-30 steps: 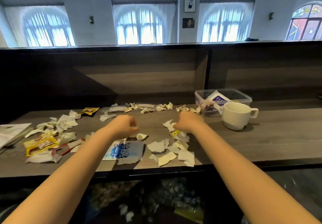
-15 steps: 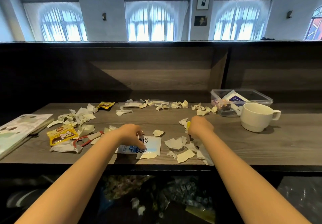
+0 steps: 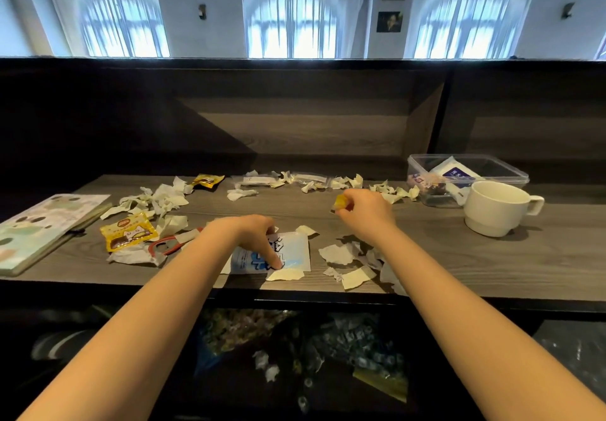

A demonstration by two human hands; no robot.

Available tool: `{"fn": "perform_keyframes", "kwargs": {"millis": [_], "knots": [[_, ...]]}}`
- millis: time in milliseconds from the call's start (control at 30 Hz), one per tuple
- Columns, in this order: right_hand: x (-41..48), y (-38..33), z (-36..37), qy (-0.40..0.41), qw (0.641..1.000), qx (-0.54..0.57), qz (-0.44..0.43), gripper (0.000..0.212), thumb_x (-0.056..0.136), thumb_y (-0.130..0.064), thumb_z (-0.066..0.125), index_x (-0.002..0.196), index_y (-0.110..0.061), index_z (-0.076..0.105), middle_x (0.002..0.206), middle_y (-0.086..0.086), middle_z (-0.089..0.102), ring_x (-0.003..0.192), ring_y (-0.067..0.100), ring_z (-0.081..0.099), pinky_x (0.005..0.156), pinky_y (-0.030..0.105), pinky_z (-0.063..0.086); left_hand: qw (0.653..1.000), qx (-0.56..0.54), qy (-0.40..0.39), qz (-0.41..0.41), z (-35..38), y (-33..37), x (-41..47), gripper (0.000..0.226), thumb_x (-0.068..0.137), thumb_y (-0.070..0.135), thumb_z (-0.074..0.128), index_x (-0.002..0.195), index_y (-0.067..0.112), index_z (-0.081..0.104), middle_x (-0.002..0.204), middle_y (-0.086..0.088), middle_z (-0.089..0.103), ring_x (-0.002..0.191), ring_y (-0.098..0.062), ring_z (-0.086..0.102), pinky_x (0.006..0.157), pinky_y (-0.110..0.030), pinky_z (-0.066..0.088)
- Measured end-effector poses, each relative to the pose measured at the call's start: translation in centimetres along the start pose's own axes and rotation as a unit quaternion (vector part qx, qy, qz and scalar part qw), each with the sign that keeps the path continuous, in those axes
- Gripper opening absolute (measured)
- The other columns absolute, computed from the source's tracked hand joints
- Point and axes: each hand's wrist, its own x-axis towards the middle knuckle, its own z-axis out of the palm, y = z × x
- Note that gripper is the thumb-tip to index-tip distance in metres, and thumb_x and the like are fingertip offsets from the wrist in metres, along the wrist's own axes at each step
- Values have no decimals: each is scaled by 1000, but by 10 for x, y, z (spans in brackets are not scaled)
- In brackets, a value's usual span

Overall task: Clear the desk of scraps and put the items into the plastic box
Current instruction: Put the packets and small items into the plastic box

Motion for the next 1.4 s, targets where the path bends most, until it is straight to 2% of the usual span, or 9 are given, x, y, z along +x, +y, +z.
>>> {"fn": "perform_keyframes", "kwargs": {"millis": [100,233,367,600,800,933,1033,1167,1400], "knots": [[-2,-4,1,4,1000,12,-19,11,93,-24,53,82,-23,53,87,0,59,89,22,56,84,40,45,1000,-2,26,10,1,-1,-1,72,70,42,77,128,16,44,126,-1,51,110,-20,51,88,-32,46],[-4,-6,2,9,999,35,-17,13,97,-21,46,99,-19,58,95,3,61,93,23,56,87,41,46,992,-41,108,45,-3,-4,-4,33,79,30,72,103,17,53,107,0,58,94,-16,54,76,-27,47],[-5,-2,3,18,996,81,-14,19,96,-18,47,105,-18,63,98,5,65,93,24,58,87,44,50,976,-62,192,77,-12,-5,-8,11,86,16,63,94,16,55,102,-2,60,88,-13,57,64,-18,47],[-5,-1,-8,73,987,141,-22,16,93,-22,55,98,-14,68,84,0,63,84,19,58,70,29,44,939,-115,308,100,-32,2,-21,8,87,12,60,87,15,53,94,2,54,89,-14,56,54,-15,42],[3,14,-27,70,981,181,-14,22,96,-25,51,98,-14,69,91,6,69,87,22,60,76,35,48,888,-206,397,106,-49,35,-18,21,88,15,59,74,18,44,74,7,49,71,-7,50,51,-16,35],[10,39,-51,89,982,165,-11,19,94,-22,55,102,-16,71,93,1,67,88,16,59,76,32,49,858,-294,406,113,-55,70,0,11,87,14,60,88,10,50,83,2,54,79,-13,54,54,-18,39],[19,67,-70,120,981,155,13,13,91,-21,59,97,-17,70,89,-3,64,87,15,59,75,33,50,841,-360,386,120,-59,103,18,13,87,14,61,85,12,48,85,0,55,85,-16,56,56,-20,42],[37,111,-94,145,979,134,45,8,90,-21,62,94,-17,68,88,-2,62,86,15,58,73,32,50,829,-417,349,129,-66,146,47,13,88,16,61,85,15,48,96,-3,59,92,-17,60,64,-23,48],[93,186,-127,146,983,44,107,6,91,-22,60,85,-23,61,85,-1,62,80,16,58,67,30,47,814,-470,310,146,-77,206,108,13,89,18,60,95,11,50,101,-3,60,94,-16,61,62,-21,49]]}}
